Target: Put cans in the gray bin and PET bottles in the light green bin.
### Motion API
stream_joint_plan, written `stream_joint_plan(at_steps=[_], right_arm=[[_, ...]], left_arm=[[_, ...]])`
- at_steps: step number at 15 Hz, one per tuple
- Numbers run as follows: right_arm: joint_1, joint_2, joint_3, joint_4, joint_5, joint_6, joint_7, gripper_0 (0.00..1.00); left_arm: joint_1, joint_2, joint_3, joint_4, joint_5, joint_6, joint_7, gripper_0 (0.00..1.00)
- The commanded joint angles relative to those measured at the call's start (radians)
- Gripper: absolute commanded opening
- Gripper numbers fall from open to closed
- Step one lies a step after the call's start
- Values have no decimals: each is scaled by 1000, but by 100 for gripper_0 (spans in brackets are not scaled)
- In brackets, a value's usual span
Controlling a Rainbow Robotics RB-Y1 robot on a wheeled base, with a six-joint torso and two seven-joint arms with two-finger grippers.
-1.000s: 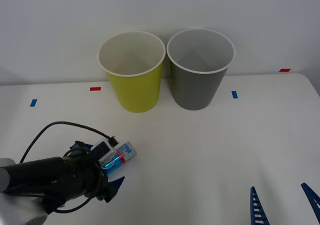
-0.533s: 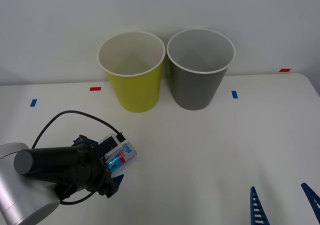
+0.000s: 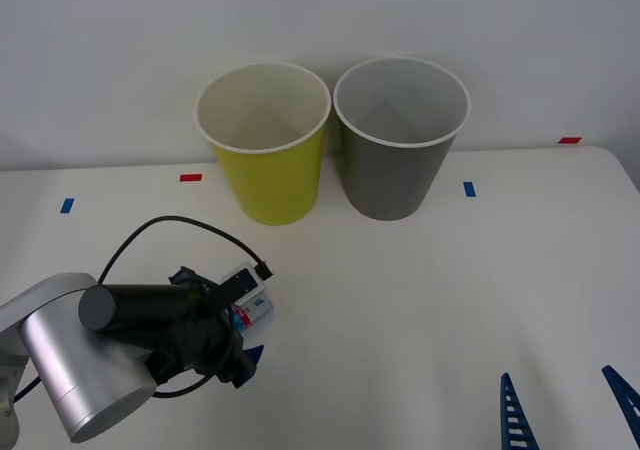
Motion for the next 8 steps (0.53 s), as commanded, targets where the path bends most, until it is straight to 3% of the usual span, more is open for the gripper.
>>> stream_joint_plan(at_steps=[1,4,8], right_arm=[[0,0,0,0,0,0,0,100],[0,0,0,0,0,0,0,100],[0,0,0,0,0,0,0,100]], left_arm=[[-13,-38,-10,25,-4,4,15,100],[-36,-45,-10,26,5,67,40,100],[-56,-41,-9,98,5,61,55,100]])
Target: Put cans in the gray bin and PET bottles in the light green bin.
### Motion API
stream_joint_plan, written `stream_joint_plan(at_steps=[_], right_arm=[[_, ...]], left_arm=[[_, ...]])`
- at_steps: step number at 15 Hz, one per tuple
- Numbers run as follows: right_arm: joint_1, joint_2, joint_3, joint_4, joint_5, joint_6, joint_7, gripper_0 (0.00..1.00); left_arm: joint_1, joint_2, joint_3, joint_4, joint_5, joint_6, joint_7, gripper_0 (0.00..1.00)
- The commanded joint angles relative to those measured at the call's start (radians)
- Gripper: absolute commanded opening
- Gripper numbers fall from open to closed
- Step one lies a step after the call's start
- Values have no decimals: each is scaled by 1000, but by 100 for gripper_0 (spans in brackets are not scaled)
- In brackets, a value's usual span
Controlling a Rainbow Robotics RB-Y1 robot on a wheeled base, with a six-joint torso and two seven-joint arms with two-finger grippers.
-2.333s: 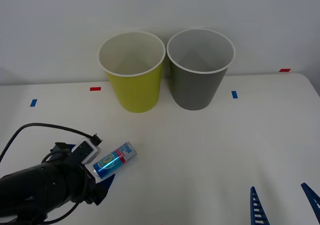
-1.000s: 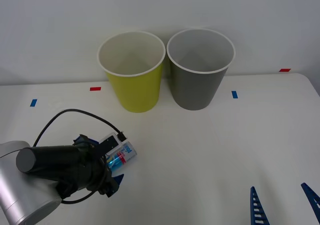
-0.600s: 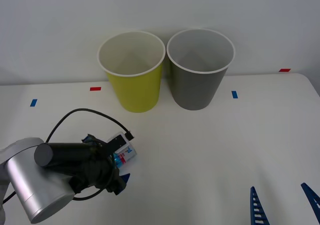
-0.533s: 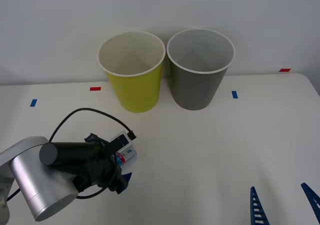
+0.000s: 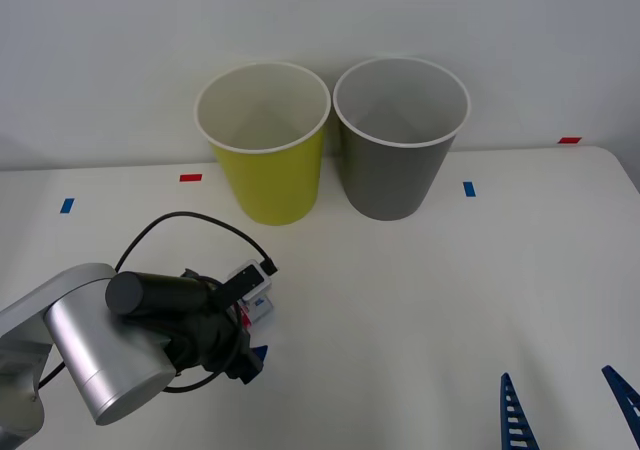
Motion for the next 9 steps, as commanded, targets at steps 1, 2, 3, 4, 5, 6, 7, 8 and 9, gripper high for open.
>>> stream_joint_plan(at_steps=[1,2,3,4,5,6,7,8,9], right_arm=[[0,0,0,0,0,0,0,100],[0,0,0,0,0,0,0,100],[0,0,0,0,0,0,0,100],[0,0,0,0,0,0,0,100],[0,0,0,0,0,0,0,100],[0,0,0,0,0,0,0,100],[0,0,0,0,0,0,0,100],[0,0,0,0,0,0,0,100],[0,0,0,0,0,0,0,100]], left_arm=[[-18,0,0,48,-4,-6,12,100],[-23,-1,0,58,-7,-6,22,100],[-26,-6,0,65,-4,-6,28,100],[-29,-14,0,78,2,-6,32,100],[-35,-24,0,94,8,-6,37,100],[-40,-31,0,105,8,-6,39,100],[-47,-34,0,113,10,-4,40,100],[-55,-40,0,122,17,-3,40,100],[-61,-43,0,130,26,-1,40,100]])
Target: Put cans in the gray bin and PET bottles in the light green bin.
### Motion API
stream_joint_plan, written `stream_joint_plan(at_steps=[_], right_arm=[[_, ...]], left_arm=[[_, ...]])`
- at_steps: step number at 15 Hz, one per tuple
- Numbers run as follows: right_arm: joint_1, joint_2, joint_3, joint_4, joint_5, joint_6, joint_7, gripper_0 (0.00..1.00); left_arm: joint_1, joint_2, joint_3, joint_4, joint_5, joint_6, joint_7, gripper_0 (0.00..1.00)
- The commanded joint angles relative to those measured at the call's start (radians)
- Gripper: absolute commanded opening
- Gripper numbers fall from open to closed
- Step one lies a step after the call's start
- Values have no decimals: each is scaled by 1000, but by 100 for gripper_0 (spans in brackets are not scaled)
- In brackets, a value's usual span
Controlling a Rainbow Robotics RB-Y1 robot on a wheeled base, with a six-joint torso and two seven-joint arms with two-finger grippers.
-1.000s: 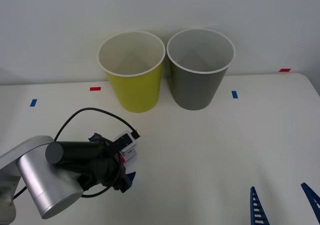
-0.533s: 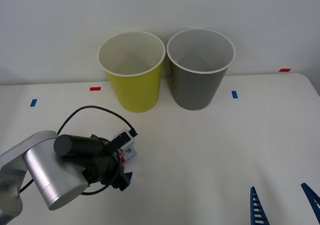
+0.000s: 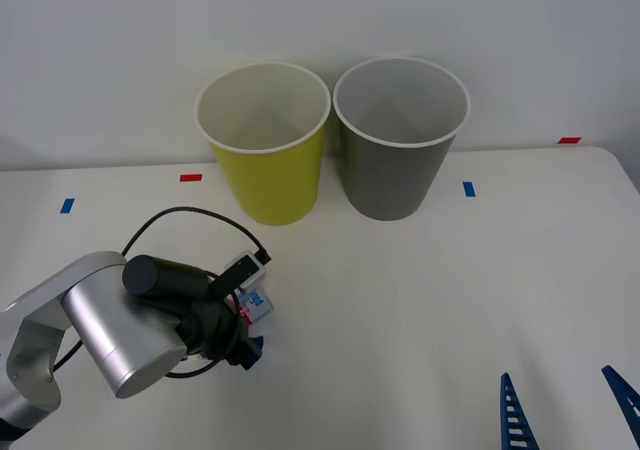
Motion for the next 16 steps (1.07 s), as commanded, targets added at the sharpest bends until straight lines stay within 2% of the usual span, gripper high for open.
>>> stream_joint_plan(at_steps=[1,4,5,6,16], right_arm=[[0,0,0,0,0,0,0,100],[0,0,0,0,0,0,0,100],[0,0,0,0,0,0,0,100],[0,0,0,0,0,0,0,100],[0,0,0,0,0,0,0,100]], left_arm=[[-19,-14,0,27,26,3,-1,100],[-19,-14,0,29,42,14,-4,98],[-19,-14,0,29,46,14,-1,46],[-19,-12,-1,30,48,14,-7,0],[-17,-11,0,32,63,5,-21,0]])
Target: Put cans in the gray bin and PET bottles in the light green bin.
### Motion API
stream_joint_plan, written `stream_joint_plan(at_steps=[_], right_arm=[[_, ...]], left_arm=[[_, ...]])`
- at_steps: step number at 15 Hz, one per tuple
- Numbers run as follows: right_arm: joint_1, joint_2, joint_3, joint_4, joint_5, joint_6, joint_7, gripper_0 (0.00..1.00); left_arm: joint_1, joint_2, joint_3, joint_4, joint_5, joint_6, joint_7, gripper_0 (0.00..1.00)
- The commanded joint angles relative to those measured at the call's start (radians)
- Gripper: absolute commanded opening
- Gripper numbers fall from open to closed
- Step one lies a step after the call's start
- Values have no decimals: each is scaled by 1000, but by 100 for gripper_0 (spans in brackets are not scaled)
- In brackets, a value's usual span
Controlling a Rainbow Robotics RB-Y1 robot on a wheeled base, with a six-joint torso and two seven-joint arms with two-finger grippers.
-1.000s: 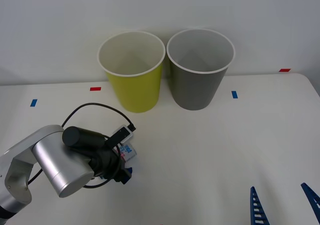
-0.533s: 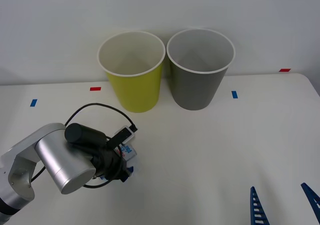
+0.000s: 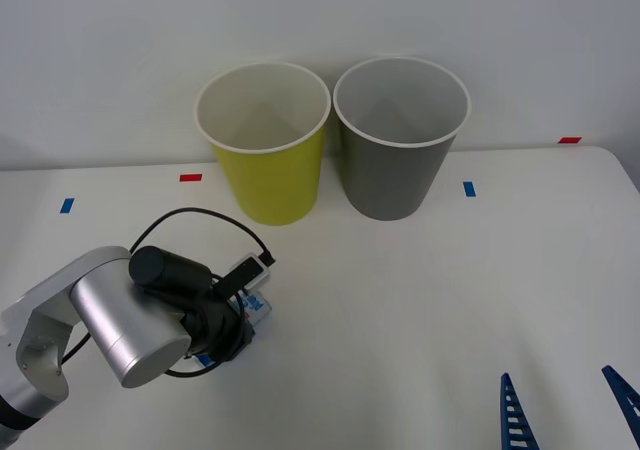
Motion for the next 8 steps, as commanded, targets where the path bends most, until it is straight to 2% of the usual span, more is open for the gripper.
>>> stream_joint_plan(at_steps=[1,4,8], right_arm=[[0,0,0,0,0,0,0,100],[0,0,0,0,0,0,0,100],[0,0,0,0,0,0,0,100]], left_arm=[[2,1,0,-1,6,-25,5,0],[15,24,11,-50,8,-75,20,0],[160,24,146,-229,6,-132,6,0]])
